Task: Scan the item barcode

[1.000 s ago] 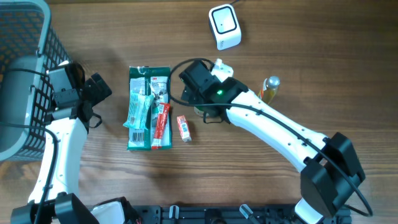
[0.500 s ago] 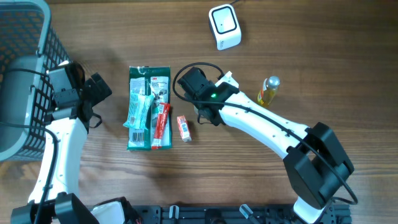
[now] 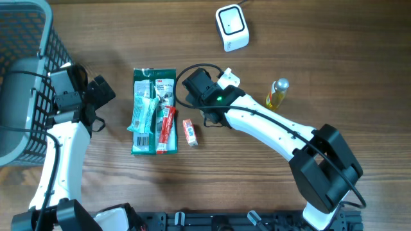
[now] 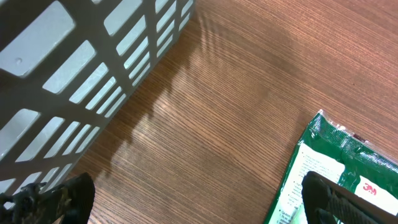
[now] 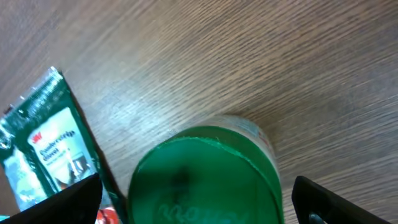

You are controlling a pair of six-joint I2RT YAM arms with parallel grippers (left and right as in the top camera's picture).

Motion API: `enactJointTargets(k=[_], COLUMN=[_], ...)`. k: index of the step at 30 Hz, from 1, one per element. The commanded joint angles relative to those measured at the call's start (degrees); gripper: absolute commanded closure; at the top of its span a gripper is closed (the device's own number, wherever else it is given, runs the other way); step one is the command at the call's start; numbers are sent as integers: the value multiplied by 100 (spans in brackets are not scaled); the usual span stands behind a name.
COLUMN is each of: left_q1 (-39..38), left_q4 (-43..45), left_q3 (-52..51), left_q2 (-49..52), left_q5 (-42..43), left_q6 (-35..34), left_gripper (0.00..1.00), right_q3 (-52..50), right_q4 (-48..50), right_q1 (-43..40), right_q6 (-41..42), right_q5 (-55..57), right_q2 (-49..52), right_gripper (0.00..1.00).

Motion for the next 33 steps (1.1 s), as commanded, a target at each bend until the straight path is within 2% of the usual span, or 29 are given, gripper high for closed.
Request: enactJointTargets(k=[1,3,4,8,9,14,17,18,19,20,21,22,28,30,33], left_q1=[22,22,22,22,22,22,22,22,22,22,22,22,22,22,22], left_q4=[15,15,15,15,15,15,15,15,15,15,15,15,15,15,15], left_q3=[87,87,87,87,87,87,87,87,87,87,87,87,87,87,87], left_q2=[-74,-74,-74,-74,-74,-74,-74,-74,-74,-74,-74,-74,-74,-74,-74], left_q5=[26,26,26,26,26,26,26,26,26,26,26,26,26,26,26], left_q6=[72,70,72,72,72,70,70,72,70,70,70,70,72,72,70], left_gripper=[0,0,0,0,0,0,0,0,0,0,0,0,0,0,0], right_q3=[-28,-39,-59,-59,-59,-52,-52,-52,-52,-52,-52,-52,518,516,382], right_q4=[-122,-192,-223,-234,-234,-256,-144,-131,-151,-190,-188,-155,-243,-601,-721], right_q1=[-13,-13,-13,-13,-13,-13,-15,-13,-15,-15,-15,-15,-144,-289,-358], right_q6=[-293,-304,-317,-933,-975,-2494,-4105,-5375,-5982,-6557,-6603,-6526,-4317,-4148,-4140], right_q5=[11,-2,-2,-4,-4,-4,-4,-4,-4,0,-2,-4,83,0,-852], right_q2=[63,74,74,74,74,48,-151,-236,-254,-260,-260,-260,-688,-765,-680], right_gripper=[5,6,13,28,28,31,31,30,30,14,3,0,0,0,1])
